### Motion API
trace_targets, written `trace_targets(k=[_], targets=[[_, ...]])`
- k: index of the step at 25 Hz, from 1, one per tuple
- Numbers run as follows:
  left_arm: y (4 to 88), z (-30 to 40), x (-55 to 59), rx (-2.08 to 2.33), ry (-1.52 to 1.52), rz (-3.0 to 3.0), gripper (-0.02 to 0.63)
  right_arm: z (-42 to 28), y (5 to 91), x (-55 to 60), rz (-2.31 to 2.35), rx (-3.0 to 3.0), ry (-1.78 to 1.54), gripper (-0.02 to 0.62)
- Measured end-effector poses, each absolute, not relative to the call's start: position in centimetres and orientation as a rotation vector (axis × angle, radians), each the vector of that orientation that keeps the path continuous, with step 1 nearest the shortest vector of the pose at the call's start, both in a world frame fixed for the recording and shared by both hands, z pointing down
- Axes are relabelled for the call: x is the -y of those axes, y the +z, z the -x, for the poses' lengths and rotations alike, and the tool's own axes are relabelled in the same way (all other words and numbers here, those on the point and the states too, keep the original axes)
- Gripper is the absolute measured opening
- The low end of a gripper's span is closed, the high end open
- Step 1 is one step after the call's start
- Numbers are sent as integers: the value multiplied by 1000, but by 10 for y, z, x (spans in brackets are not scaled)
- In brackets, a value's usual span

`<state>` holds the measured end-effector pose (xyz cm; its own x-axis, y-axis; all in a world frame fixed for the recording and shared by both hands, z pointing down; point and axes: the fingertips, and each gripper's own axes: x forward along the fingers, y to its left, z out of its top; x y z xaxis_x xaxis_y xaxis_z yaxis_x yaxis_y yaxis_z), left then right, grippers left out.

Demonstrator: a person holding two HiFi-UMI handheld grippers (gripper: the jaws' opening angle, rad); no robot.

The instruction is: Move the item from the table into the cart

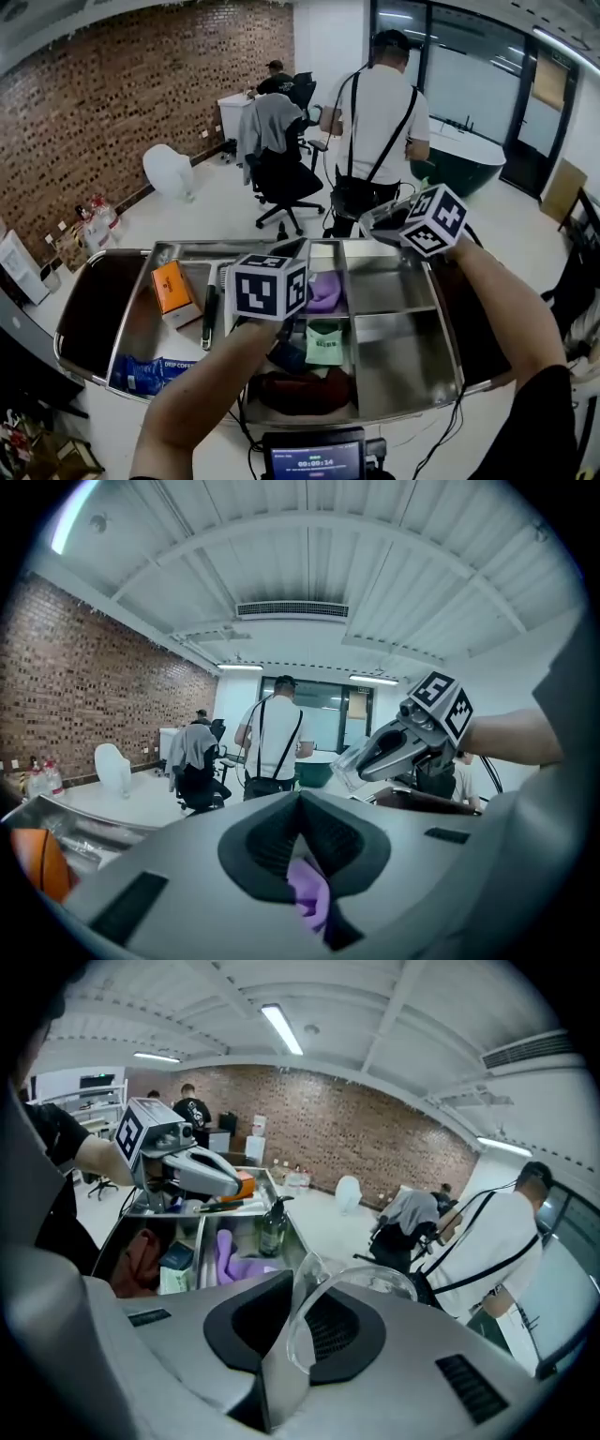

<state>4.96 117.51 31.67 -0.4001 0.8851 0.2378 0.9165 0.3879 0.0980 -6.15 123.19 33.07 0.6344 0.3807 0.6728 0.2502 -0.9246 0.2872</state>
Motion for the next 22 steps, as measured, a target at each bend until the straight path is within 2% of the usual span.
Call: trace_targets(k=[13,22], targets=[[386,-29,-1214,2414,-427,1501,0,63,463,-1285,-2295,-214,1739,26],[407,-27,-1222,2384,-464,1514,0,40,506,-1275,-2044,40,1747,26]])
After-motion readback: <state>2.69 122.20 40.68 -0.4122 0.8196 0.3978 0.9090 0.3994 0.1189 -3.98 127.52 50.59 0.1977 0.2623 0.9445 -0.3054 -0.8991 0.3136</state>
